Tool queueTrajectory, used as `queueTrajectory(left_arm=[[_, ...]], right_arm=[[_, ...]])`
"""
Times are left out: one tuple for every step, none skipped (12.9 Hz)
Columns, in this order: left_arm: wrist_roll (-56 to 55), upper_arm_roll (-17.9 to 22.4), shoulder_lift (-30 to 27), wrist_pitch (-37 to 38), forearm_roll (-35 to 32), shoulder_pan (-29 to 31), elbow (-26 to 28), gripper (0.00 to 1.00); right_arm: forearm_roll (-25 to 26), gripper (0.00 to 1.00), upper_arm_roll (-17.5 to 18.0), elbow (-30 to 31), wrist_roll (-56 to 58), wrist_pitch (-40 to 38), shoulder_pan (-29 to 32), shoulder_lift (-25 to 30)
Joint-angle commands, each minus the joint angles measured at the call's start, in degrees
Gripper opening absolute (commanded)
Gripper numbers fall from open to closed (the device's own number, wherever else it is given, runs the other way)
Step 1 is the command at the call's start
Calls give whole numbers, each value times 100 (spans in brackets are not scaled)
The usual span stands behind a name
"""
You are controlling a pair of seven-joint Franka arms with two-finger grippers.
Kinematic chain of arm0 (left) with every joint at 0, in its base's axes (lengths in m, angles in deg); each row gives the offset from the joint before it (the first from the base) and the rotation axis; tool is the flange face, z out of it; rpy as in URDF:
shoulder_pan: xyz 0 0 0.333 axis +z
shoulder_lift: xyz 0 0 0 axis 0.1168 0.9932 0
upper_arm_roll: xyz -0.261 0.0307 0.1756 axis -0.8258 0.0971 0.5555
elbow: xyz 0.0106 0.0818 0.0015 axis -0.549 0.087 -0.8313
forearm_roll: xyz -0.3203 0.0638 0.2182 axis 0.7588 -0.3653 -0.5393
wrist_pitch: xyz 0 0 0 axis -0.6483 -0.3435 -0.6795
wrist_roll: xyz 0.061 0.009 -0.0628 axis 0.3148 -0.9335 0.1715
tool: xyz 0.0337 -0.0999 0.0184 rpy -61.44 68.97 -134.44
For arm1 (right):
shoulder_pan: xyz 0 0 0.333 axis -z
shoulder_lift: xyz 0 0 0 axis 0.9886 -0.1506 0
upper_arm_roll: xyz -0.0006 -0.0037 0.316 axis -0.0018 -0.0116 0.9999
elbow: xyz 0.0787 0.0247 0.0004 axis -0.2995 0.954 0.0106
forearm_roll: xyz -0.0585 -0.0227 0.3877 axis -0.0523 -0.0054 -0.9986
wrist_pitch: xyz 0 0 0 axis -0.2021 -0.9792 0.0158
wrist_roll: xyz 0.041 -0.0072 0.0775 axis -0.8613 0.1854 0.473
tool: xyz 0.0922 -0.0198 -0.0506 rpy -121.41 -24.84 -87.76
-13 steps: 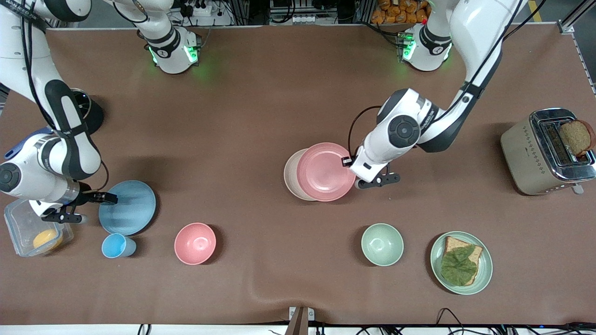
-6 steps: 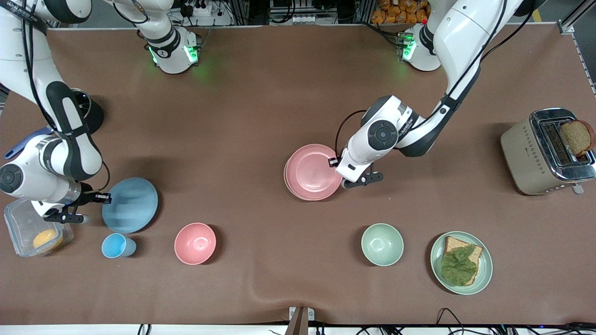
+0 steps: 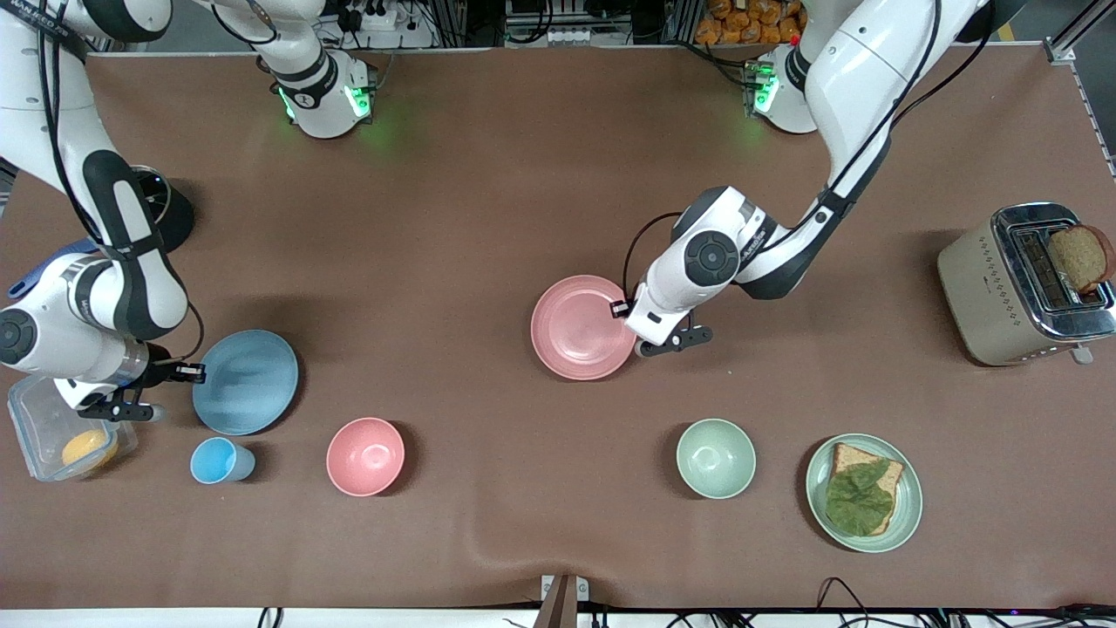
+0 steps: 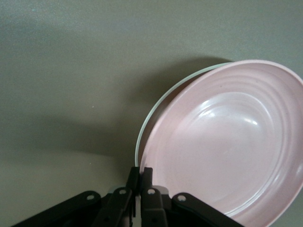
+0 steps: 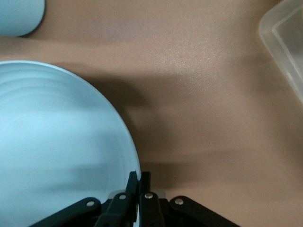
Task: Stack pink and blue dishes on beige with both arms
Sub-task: 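Release the pink plate and draw back the left gripper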
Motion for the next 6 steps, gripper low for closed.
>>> queueTrajectory(left_arm=[[-189,38,-20,-18,-217,-16,-129,100],[-154,55,-256,25,-217,80,-129,100],[-153,56,-597,130,-234,342,-121,100],[-92,47,-966,262,-269,606,-129,100],[-31,47,-1318,307,-270,852,-129,100],[161,38,-1652,429,-270,1089,-129,100]], right_arm=[[-11,0,62,27,8,-506,-83,390],[-11,0,62,36,8,-656,-119,513],[-11,0,70,27,-9,-788,-137,619],[-11,0,105,27,-10,-929,-163,724],[-11,0,123,27,-18,-1043,-181,830],[-20,0,210,27,-27,-1166,-198,909]])
